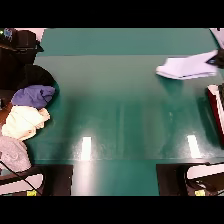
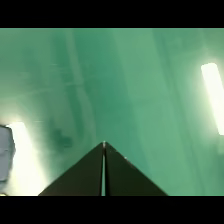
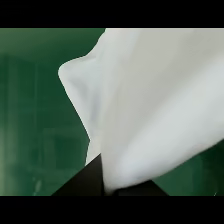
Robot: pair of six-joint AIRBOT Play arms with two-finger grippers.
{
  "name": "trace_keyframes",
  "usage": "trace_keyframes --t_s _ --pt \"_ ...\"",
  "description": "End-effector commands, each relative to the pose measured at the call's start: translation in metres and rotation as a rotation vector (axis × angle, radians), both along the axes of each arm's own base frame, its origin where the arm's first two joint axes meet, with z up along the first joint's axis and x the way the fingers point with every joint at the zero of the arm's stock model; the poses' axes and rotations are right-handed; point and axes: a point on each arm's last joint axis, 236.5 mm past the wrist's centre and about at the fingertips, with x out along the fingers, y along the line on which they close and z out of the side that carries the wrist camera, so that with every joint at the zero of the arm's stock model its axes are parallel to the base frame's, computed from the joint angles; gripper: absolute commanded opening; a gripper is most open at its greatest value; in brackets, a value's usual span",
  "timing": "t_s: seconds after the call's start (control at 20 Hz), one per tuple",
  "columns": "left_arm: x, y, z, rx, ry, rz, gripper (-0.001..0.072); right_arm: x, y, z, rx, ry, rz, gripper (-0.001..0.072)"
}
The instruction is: Fold the shirts.
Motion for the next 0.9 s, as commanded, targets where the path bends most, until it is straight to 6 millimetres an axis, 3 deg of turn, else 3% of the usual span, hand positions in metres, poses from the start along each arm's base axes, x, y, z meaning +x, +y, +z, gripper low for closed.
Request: trace_keyframes --t_s 0.0,0.15,0.35,0.5,0.7,0.85 --pt "-0.010 -0.015 0.001 -0.054 0.034 -0.044 0.0029 -0.007 -0.083 0.024 -0.076 -0.115 -0.189 0.0011" --pt "-0.019 -0.016 -0.005 -0.049 0.074 -0.059 0.0030 0.002 -0.116 0.041 -0.152 -0.217 -0.261 0.0011" --pt "-0.026 -0.016 -0.009 -0.054 0.118 -0.051 0.0030 0.023 -0.125 0.083 -0.221 -0.410 -0.256 0.0011" --pt "-0.028 -0.015 -0.010 -0.051 0.128 -0.055 0.0029 0.027 -0.137 0.129 -0.321 -0.517 -0.271 0.0011" --pt "-0.028 -0.015 -0.010 -0.051 0.126 -0.054 0.0030 0.013 -0.146 0.195 -0.416 -0.633 -0.289 0.0010" --pt "-0.029 -0.015 -0.011 -0.049 0.132 -0.057 0.0030 -0.008 -0.161 0.213 -0.451 -0.665 -0.356 0.0010"
